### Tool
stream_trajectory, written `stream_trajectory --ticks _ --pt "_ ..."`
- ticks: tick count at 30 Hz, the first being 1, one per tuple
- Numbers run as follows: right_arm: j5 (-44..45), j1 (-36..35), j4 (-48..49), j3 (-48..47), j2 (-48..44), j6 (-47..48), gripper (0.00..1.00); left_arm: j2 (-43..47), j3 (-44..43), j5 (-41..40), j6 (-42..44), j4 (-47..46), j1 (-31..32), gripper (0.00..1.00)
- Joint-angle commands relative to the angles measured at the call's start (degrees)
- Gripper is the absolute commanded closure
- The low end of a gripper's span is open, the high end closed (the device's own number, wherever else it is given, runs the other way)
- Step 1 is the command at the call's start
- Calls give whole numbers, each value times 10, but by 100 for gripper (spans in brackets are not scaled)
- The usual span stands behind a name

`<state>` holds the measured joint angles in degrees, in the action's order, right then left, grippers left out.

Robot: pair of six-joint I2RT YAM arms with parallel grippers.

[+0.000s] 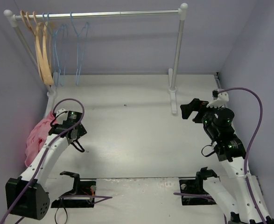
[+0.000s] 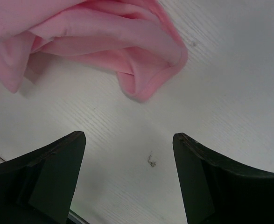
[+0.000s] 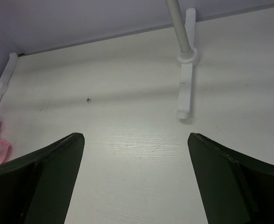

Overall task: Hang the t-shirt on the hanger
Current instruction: Move the T-shirt to the center of the board.

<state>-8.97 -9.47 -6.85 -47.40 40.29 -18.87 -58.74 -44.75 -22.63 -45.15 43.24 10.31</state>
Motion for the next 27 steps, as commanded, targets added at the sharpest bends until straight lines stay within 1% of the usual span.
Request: stream_trajectory --ticks 1,2,3,5,9,13,16,19,21,22,23,24,26,27 --pt "-17 -4 45 -16 -10 -4 0 -9 -10 -101 -87 0 -8 24" --pt "-18 -4 46 -14 -11 -4 0 -19 -6 -129 -100 -2 -13 24" --pt "-19 -4 46 -13 -14 -3 0 -23 -3 -141 -134 -2 -16 24" --pt "-27 -4 51 -7 -16 -3 0 -36 5 -178 -157 -17 -20 24" --pt "-37 -4 59 5 -26 -6 0 -64 25 -216 -211 -64 -38 24" --pt "-39 -5 59 10 -38 -3 0 -90 46 -235 -227 -133 -52 24" --pt "-39 -11 61 16 -46 3 0 -100 61 -270 -234 -170 -56 24" --pt "-39 -16 61 18 -50 7 0 -118 78 -258 -233 -217 -80 26" --pt "-39 -21 61 16 -50 10 0 -135 81 -230 -231 -233 -97 32" --pt "-39 -22 60 15 -50 12 0 -159 78 -203 -230 -242 -122 35" --pt "-36 -25 59 15 -50 15 0 -171 74 -188 -228 -243 -130 38" --pt "-35 -27 60 15 -50 16 0 -185 69 -173 -227 -243 -139 46" --pt "-34 -30 59 15 -50 17 0 -220 53 -125 -215 -249 -152 54" --pt "-33 -31 59 15 -50 17 0 -235 51 -93 -205 -266 -154 67"
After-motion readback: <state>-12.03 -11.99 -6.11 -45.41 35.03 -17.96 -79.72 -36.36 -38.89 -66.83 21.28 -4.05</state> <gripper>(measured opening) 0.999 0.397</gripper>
